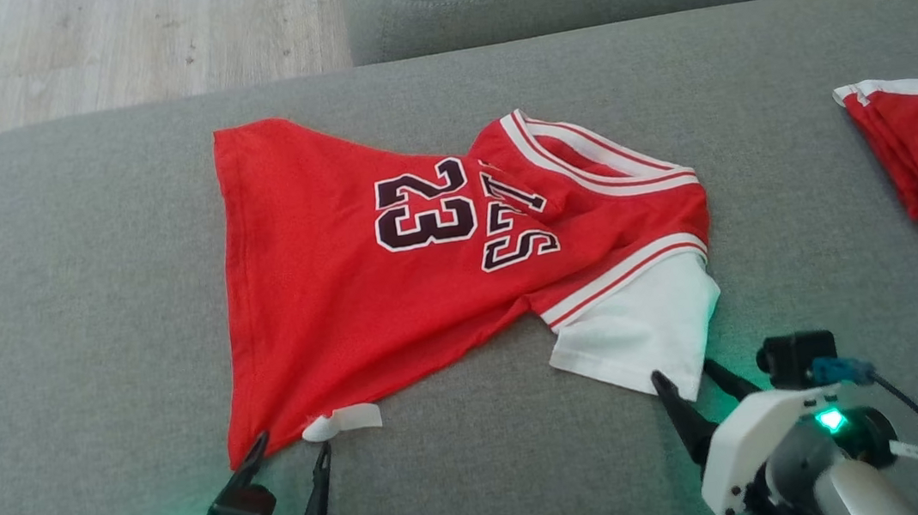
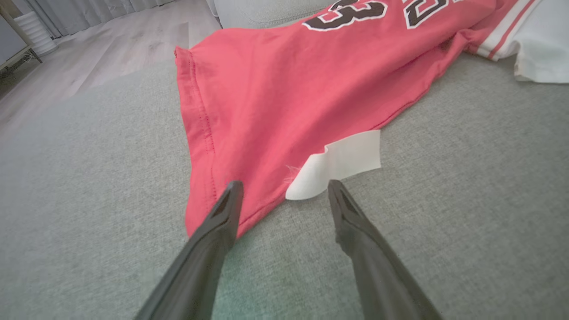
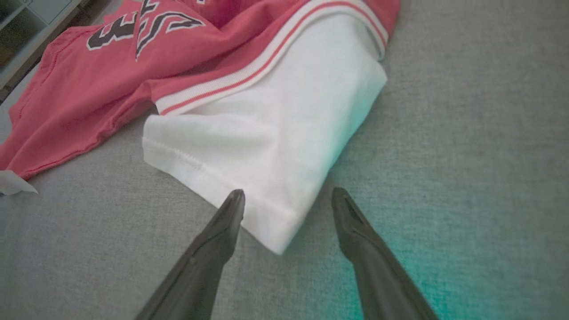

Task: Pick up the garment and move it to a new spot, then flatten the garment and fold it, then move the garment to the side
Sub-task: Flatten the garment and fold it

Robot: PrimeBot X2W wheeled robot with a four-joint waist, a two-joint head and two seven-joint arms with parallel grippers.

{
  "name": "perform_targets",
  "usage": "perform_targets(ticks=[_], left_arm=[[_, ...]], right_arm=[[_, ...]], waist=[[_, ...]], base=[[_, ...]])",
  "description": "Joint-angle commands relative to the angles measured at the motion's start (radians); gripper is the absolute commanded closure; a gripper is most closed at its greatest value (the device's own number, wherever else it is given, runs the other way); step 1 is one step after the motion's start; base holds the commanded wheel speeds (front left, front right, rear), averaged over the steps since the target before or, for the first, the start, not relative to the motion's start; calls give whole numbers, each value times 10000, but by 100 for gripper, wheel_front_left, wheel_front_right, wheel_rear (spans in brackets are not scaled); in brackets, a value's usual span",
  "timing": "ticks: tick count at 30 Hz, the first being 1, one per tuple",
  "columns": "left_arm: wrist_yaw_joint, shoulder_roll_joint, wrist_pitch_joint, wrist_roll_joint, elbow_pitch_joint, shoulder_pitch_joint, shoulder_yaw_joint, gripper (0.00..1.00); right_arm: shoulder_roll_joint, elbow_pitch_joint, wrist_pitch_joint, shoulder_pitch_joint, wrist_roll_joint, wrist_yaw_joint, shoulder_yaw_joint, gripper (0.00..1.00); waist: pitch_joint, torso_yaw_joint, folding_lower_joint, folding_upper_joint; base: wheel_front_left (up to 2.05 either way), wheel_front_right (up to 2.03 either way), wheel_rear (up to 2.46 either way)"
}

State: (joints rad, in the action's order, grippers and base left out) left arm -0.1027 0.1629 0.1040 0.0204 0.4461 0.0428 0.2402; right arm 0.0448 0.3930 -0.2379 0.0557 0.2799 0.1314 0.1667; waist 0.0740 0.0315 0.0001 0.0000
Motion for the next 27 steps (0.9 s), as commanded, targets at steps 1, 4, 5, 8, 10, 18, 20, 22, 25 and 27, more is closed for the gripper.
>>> perform_targets(ticks=[1, 4, 5, 8, 10, 18, 20, 22, 25, 27], left_arm=[[1, 188, 95, 55, -158, 607, -227, 0], [46, 232, 176, 53, 51, 761, -215, 0], [60, 249, 178, 40, 130, 822, -225, 0], [84, 350, 136, 76, 400, 1040, -202, 0], [139, 411, 85, 90, 589, 1174, -215, 0], [79, 597, -169, -59, 1382, 1388, -163, 0], [84, 613, -200, -79, 1566, 1482, -140, 0], [96, 615, -214, -74, 1759, 1640, -102, 0], [95, 619, -217, -95, 2099, 1893, -63, 0], [82, 605, -247, -132, 2319, 2033, -34, 54]], right_arm=[[54, -258, 51, 494, 75, -7, 322, 0], [54, -233, 114, 596, 118, -7, 419, 0], [54, -228, 132, 628, 122, -7, 445, 0], [54, -219, 165, 728, 128, -7, 512, 0], [54, -201, 151, 798, 112, -7, 561, 0], [54, 78, -16, 1244, 734, -7, 800, 0], [54, 271, -72, 1420, 1064, -7, 872, 0], [54, 494, -63, 1626, 1243, -7, 880, 0], [54, 799, -90, 1951, 1730, -7, 904, 57], [54, 916, -35, 2197, 2055, -7, 919, 100]], waist=[[36, -17, -1, 0], [100, -41, -1, 0], [139, -51, -1, 0], [269, -80, -1, 0], [339, -108, -1, 0], [596, -211, -1, 0], [643, -199, -1, 0], [683, -148, -1, 0], [703, -109, -1, 0], [705, -93, -1, 0]], base=[[0, 0, 0], [0, 0, 0], [0, 0, 0], [0, 0, 0], [0, 0, 0], [0, 0, 0], [0, 0, 0], [0, 0, 0], [0, 0, 0], [0, 0, 0]])
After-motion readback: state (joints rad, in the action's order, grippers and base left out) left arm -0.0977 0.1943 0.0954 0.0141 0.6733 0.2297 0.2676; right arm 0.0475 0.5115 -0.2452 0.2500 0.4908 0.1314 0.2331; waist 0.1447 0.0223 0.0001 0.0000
